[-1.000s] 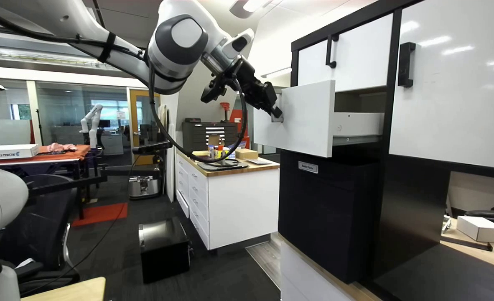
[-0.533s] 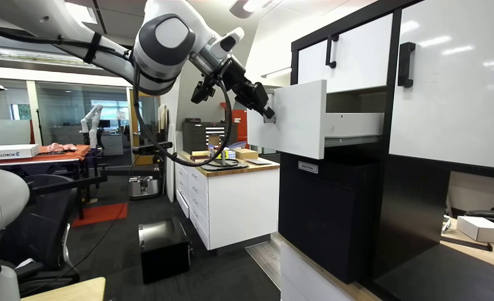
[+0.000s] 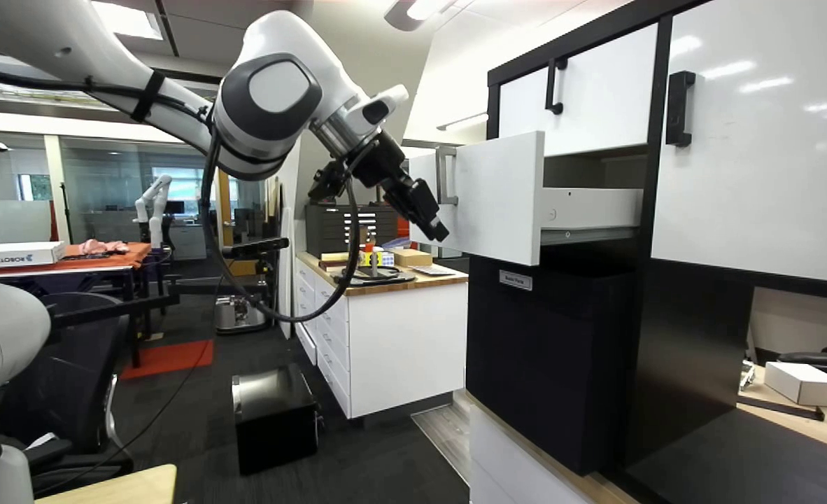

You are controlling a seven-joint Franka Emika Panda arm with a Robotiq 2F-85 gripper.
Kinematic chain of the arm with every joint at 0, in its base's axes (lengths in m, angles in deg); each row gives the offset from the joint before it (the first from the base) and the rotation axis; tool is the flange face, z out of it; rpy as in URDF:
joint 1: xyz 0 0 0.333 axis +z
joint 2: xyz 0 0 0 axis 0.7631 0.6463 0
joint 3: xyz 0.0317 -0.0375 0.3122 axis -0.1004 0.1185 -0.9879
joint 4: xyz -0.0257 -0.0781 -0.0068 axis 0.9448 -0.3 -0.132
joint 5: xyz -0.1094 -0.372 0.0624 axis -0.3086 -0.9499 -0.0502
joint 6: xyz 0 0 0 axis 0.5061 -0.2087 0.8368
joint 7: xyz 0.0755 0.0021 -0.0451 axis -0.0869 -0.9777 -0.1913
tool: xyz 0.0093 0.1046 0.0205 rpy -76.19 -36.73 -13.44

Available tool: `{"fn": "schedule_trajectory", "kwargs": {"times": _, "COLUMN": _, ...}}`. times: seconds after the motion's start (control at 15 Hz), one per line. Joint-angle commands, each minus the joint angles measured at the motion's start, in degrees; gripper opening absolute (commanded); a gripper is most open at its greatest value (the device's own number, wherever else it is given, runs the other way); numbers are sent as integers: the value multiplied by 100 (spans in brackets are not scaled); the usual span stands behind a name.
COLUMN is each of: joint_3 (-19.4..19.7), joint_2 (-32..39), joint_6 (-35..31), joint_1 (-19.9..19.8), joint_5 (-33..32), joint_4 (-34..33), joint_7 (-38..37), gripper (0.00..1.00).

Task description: Open the bottom drawer

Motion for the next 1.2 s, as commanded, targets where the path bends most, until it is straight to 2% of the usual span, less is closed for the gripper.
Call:
{"fn": "schedule_trajectory", "kwargs": {"times": 0.0, "joint_3": -30, "joint_2": -6, "joint_6": 267, "joint_1": -88, "joint_5": 143, "joint_4": 266, "joint_7": -27, "gripper": 64}}
{"fn": "schedule_trajectory", "kwargs": {"times": 0.2, "joint_3": 1, "joint_2": 29, "joint_6": 490, "joint_1": -45, "joint_5": 158, "joint_4": 227, "joint_7": 62, "gripper": 83}}
{"fn": "schedule_trajectory", "kwargs": {"times": 0.33, "joint_3": 117, "joint_2": 85, "joint_6": 899, "joint_1": 138, "joint_5": 304, "joint_4": 72, "joint_7": 303, "gripper": 95}}
{"fn": "schedule_trajectory", "kwargs": {"times": 0.4, "joint_3": 178, "joint_2": 125, "joint_6": 1236, "joint_1": 240, "joint_5": 412, "joint_4": -50, "joint_7": 455, "gripper": 99}}
{"fn": "schedule_trajectory", "kwargs": {"times": 0.73, "joint_3": 561, "joint_2": 374, "joint_6": 2925, "joint_1": 746, "joint_5": 1173, "joint_4": -725, "joint_7": 1386, "gripper": 100}}
{"fn": "schedule_trajectory", "kwargs": {"times": 0.93, "joint_3": 659, "joint_2": 536, "joint_6": 3653, "joint_1": 785, "joint_5": 1325, "joint_4": -1092, "joint_7": 1628, "gripper": 100}}
{"fn": "schedule_trajectory", "kwargs": {"times": 1.13, "joint_3": 689, "joint_2": 699, "joint_6": 4082, "joint_1": 748, "joint_5": 1348, "joint_4": -1369, "joint_7": 1716, "gripper": 100}}
